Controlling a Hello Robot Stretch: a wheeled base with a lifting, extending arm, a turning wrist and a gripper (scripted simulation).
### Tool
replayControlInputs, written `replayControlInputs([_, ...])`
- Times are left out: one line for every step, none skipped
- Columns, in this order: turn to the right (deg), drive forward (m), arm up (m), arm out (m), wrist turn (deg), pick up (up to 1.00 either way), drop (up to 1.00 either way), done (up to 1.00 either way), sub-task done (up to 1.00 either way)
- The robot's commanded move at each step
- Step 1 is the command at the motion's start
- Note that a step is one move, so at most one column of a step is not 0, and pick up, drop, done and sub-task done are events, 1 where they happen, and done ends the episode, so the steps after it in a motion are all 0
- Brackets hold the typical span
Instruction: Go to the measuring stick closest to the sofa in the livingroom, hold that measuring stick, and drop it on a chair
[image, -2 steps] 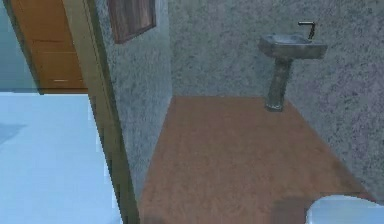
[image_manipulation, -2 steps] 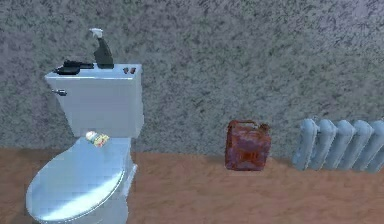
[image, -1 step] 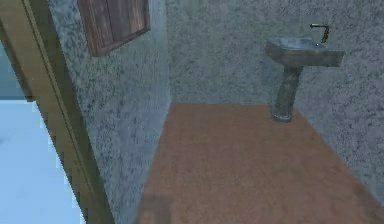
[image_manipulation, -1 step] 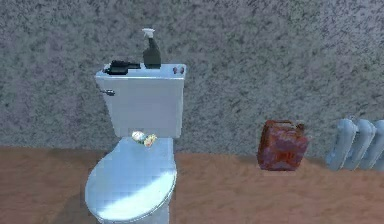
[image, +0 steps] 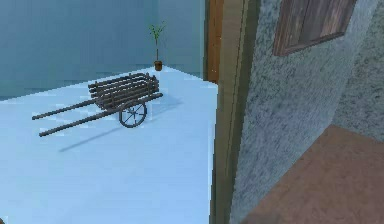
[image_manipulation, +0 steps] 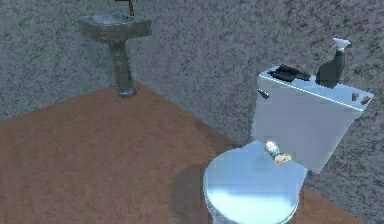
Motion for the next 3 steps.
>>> replayControlInputs([-9.0, 0.00, 0.00, 0.00, 0.0, 0.00, 0.00, 0.00, 0.00])
replayControlInputs([0.0, 0.30, 0.00, 0.00, 0.0, 0.00, 0.00, 0.00, 0.00])
replayControlInputs([-30.0, 0.00, 0.00, 0.00, 0.0, 0.00, 0.00, 0.00, 0.00])
